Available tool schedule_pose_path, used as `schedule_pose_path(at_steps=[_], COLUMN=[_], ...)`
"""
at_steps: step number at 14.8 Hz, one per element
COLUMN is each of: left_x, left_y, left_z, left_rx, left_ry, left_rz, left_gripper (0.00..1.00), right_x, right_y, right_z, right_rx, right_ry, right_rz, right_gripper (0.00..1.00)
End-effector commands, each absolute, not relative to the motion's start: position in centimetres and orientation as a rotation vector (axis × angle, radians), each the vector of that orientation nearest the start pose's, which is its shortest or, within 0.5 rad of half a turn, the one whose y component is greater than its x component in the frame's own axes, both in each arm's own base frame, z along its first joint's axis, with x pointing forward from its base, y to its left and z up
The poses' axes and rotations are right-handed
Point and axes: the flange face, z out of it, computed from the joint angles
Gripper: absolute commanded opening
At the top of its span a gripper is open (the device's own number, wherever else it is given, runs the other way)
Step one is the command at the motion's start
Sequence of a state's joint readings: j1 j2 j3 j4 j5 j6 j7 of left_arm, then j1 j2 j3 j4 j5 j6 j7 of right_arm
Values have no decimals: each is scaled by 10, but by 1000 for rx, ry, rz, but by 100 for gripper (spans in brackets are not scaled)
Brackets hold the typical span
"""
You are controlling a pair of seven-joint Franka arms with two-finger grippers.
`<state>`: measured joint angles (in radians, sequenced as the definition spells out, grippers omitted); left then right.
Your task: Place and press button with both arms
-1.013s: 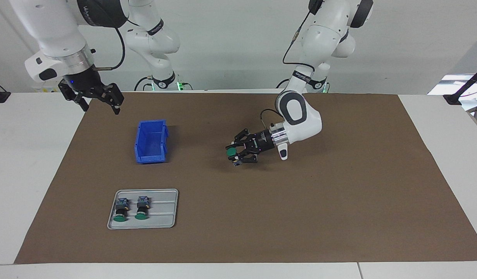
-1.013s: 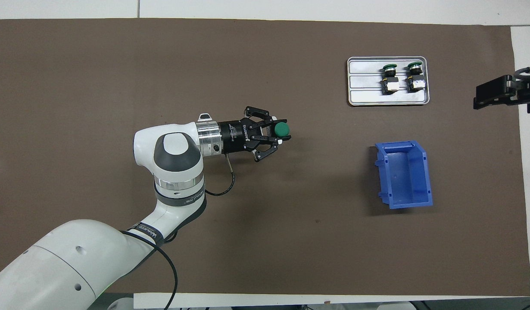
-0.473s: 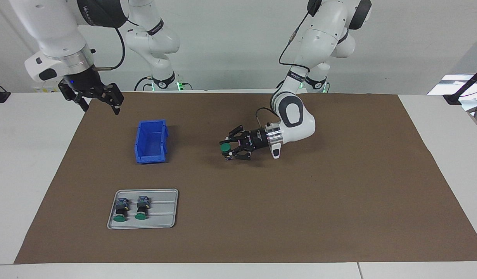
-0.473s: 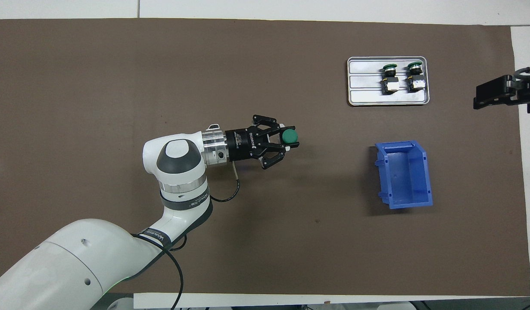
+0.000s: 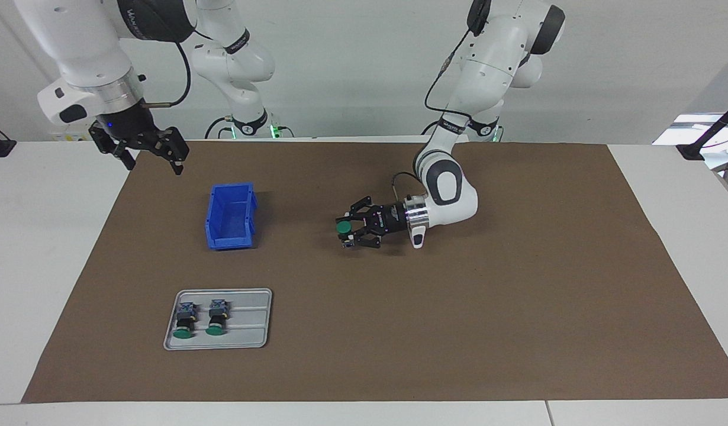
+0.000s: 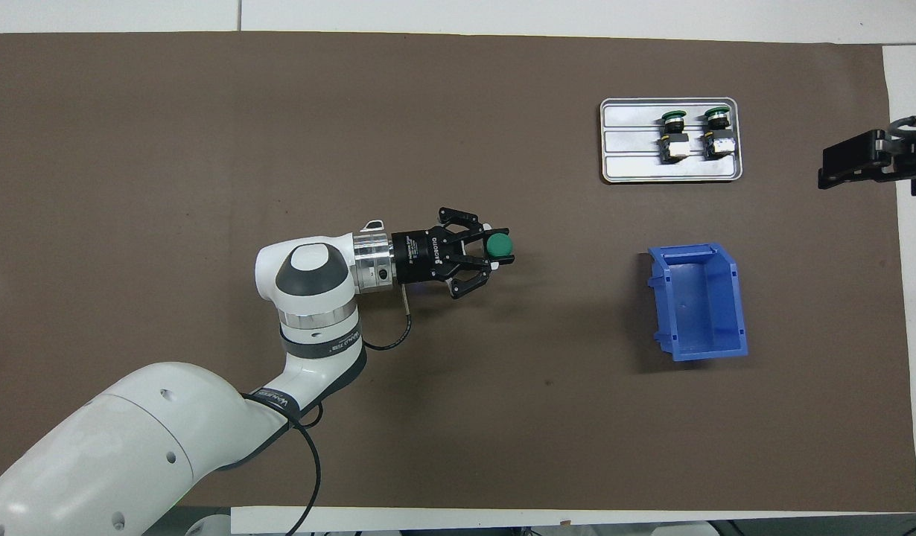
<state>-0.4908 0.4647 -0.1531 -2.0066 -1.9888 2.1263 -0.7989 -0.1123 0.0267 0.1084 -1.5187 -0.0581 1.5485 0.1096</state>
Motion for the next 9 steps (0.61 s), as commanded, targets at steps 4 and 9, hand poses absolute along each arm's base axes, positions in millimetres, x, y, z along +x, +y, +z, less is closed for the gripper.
schedule_pose_path(at_steps=[4, 9], left_x=[461, 458], left_y=[-394, -397], left_z=[233, 229], left_rx=[1171, 1200], left_ry=[1535, 1545], left_rz=[-1228, -1192], left_gripper=[0, 0], right_x=[554, 554], right_y=[-12, -12], right_z=[633, 633], right_rx=[-3196, -3196], right_ry=[155, 155], right_rz=[4, 4], right_gripper=[99, 99])
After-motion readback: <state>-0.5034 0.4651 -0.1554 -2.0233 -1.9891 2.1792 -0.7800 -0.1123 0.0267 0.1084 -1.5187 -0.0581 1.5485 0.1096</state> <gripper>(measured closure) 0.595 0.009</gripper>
